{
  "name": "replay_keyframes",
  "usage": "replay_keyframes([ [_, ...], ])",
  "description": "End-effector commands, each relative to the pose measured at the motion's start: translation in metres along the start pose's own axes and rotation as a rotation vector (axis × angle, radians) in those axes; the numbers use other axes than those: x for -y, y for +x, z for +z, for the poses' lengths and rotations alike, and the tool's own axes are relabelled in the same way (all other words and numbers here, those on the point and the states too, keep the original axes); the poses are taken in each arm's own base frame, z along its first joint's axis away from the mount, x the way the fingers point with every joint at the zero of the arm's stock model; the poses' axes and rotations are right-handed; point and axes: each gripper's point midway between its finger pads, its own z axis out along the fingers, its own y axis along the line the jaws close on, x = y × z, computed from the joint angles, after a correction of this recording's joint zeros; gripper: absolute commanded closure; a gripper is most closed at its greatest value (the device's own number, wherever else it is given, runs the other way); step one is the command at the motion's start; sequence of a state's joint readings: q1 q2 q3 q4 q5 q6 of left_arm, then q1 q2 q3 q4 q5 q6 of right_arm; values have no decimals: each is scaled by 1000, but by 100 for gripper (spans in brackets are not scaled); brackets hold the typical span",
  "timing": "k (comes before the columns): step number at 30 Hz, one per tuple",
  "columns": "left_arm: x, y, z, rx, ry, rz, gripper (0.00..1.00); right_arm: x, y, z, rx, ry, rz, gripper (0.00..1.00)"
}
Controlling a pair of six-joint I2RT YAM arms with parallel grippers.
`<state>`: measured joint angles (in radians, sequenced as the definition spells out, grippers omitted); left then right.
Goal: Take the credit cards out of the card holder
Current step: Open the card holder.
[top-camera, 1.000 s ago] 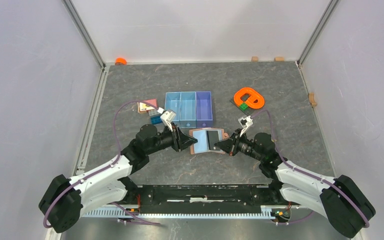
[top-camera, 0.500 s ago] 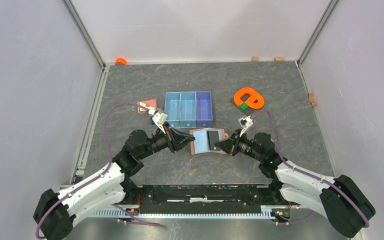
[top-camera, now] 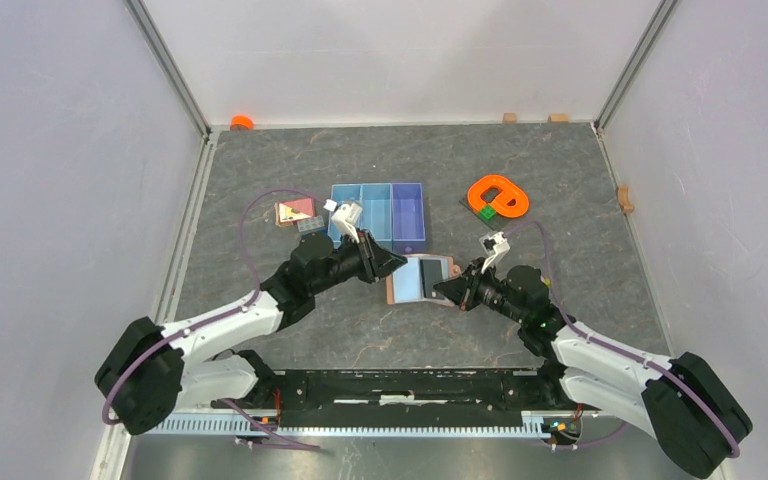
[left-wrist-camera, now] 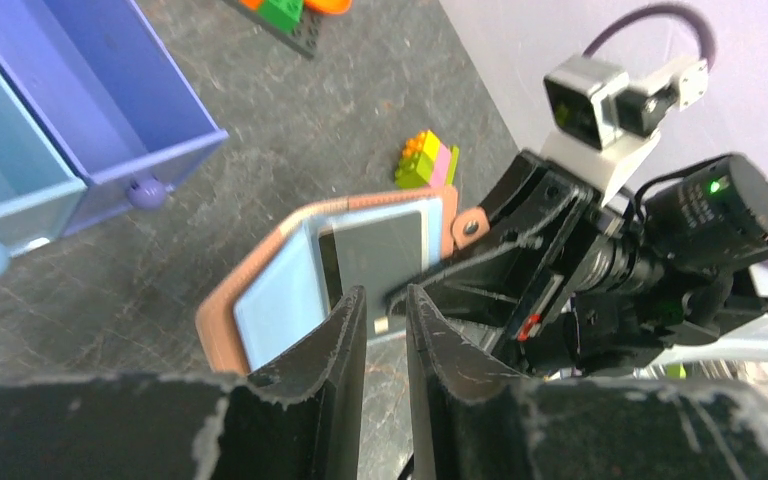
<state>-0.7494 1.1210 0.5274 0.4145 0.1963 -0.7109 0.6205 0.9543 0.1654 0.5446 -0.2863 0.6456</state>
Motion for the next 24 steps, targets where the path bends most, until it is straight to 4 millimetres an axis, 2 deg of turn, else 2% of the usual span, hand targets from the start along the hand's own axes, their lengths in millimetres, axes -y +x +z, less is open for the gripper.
replay_keyframes([
  [1,18,3,4,-8,108,40,72,4,-26,3,91,51,-30,100],
  [5,6,2,1,25,54,52,72,16,-27,12,43,144,32,100],
  [7,-3,1,-4,52,16,52,67,16,-24,19,-2,153,52,100],
  [9,-4,-1,-8,73,14,60,67,14,-18,22,-34,137,58,100],
  [12,-2,-2,-11,89,34,70,64,20,-11,19,-35,149,50,100],
  [14,-2,-1,-11,97,42,59,57,23,-7,15,-25,149,47,100],
  [18,-14,-8,-13,126,16,-5,56,30,-4,12,-30,181,29,100],
  [19,-16,-10,-15,137,10,-14,49,29,-3,12,-36,176,22,100],
  [20,-19,-11,-16,148,3,-25,36,26,-3,12,-41,155,14,100],
  [21,-21,-11,-17,159,-1,-31,11,23,-2,11,-46,136,-2,100],
  [22,-26,-11,-18,167,-23,-46,0,22,-3,10,-39,131,-10,100],
  [24,-38,-11,-19,162,-95,-74,0,18,-7,6,-4,108,-24,100],
])
